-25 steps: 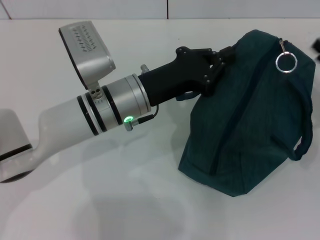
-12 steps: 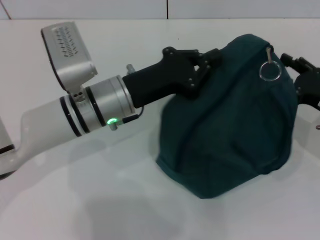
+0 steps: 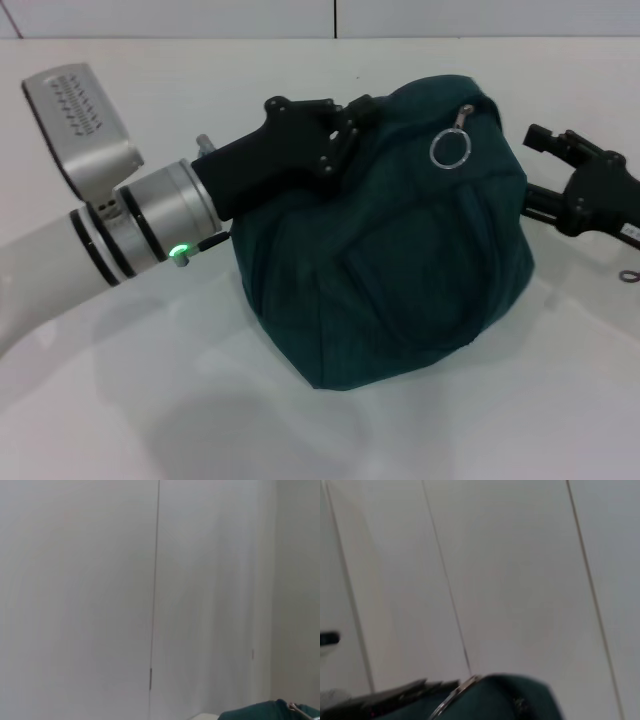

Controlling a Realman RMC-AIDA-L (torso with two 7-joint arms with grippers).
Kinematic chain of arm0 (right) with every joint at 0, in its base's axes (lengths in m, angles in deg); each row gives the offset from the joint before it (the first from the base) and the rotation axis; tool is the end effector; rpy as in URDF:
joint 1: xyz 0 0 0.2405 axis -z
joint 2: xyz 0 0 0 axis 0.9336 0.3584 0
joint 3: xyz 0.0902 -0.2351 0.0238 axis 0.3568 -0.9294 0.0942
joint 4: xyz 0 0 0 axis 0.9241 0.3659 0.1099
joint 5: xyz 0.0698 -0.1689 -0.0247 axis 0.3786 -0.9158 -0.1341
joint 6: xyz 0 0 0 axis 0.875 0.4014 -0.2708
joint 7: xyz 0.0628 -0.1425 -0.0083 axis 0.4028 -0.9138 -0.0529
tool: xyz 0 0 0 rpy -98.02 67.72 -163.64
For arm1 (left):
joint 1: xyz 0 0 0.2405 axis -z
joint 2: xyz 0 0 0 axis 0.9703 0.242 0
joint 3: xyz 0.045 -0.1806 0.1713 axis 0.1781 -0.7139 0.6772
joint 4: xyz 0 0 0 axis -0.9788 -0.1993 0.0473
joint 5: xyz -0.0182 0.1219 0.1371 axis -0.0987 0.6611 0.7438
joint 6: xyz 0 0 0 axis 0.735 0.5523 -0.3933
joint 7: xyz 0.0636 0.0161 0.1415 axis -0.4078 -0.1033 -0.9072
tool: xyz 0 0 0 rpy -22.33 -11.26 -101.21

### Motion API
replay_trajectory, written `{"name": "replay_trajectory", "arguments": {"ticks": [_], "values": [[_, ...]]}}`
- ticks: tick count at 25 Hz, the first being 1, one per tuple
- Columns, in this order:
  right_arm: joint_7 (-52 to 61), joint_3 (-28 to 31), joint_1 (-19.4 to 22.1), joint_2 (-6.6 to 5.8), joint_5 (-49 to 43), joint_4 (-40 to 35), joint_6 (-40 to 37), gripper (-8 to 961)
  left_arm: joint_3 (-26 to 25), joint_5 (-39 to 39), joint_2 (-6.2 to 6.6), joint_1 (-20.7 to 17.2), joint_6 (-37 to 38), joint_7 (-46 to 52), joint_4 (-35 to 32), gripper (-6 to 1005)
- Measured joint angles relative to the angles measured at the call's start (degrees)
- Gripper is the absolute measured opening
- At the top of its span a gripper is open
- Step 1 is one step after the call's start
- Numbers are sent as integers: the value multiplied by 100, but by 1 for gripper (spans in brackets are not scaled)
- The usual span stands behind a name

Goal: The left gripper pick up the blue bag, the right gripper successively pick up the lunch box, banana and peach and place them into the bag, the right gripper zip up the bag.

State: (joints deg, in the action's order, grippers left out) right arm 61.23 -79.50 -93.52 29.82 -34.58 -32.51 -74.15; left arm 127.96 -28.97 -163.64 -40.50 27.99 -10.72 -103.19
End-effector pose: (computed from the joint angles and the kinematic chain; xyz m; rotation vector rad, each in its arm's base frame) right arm 0.2493 0.3122 -0.0082 -2.3313 0.5444 1.0402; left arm -0.1842 0.3291 -0.0607 -2.3963 -0.3355 -1.1014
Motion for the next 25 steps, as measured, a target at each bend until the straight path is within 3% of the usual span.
{"name": "replay_trajectory", "arguments": {"ticks": [6,13,15,17,23,25], "values": [[166,163,97,-168,19,-17,-422,866,-94,-29,34,-113,402,-50,7,4],[171,138,54,-143,-193,-20,-474,865,-435,-30,-133,-370,662,-84,-32,46],[172,147,53,-146,-197,-25,-475,864,-450,-3,-117,-417,750,-15,-87,76],[172,150,53,-149,-198,-43,-482,864,-449,103,-19,-395,898,324,-119,146],[168,143,20,-145,-200,-56,-486,863,-458,678,502,16,1092,2464,-127,378],[164,134,12,-148,-200,-56,-487,862,-458,839,624,147,1125,2867,-129,470]]}}
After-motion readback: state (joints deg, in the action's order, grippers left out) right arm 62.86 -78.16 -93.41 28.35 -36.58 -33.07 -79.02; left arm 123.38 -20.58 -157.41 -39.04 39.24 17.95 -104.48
